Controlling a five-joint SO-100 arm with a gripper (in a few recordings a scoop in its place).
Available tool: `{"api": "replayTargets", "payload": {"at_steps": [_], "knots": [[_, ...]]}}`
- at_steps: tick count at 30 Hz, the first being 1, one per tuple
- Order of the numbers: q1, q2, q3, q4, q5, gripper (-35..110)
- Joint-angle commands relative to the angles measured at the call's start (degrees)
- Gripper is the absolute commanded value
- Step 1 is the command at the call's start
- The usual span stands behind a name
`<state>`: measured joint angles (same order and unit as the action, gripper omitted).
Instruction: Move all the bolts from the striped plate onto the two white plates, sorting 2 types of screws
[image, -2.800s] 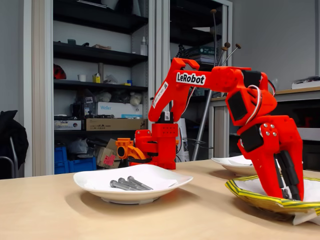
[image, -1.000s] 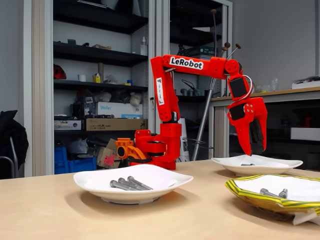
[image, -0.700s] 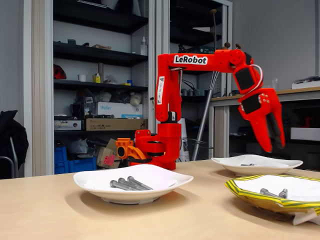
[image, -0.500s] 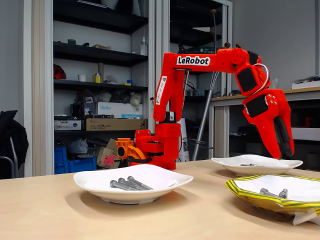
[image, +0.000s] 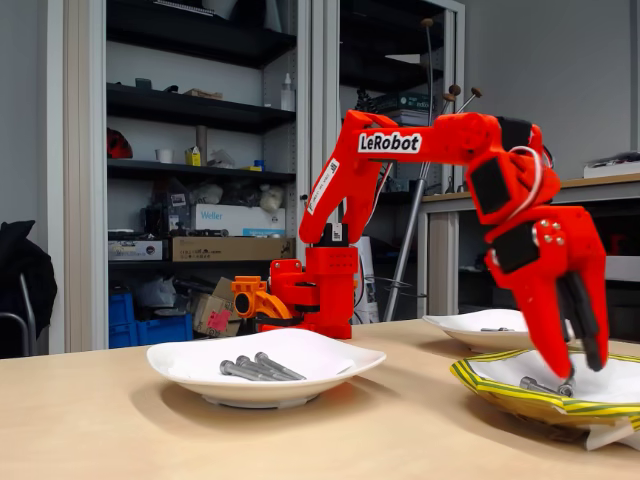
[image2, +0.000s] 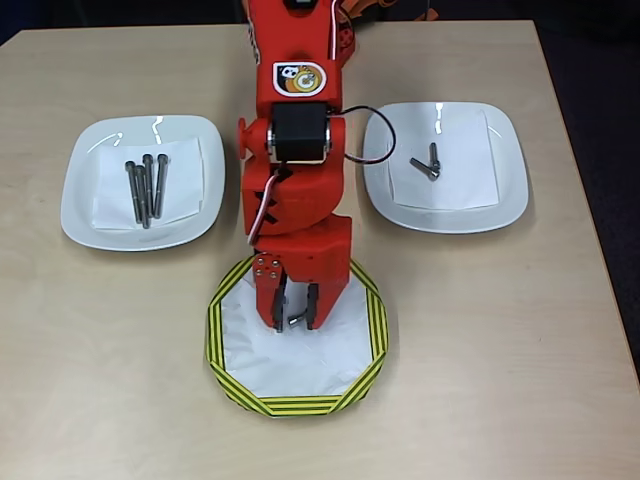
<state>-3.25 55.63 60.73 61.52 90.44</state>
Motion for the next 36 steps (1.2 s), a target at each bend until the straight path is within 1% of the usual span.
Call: {"api": "replayTargets", "payload": {"at_steps": [1, 5, 10, 18, 24, 27, 31, 36], "knots": [[0.26, -0.79, -4.83, 1.32, -0.18, 13], [0.44, -2.2, -6.33, 2.2, -0.44, 13], [-0.18, -1.14, -5.54, 5.89, -0.18, 15], [-0.44, 4.48, 4.57, 3.96, 0.44, 14], [-1.14, 3.6, 4.83, 3.43, 1.05, 12], [-1.32, 3.25, 4.83, 3.52, 1.85, 9], [-1.32, 3.25, 3.87, 5.71, 2.55, 1], [-0.88, 2.99, 1.23, 7.82, -0.18, 0]]}}
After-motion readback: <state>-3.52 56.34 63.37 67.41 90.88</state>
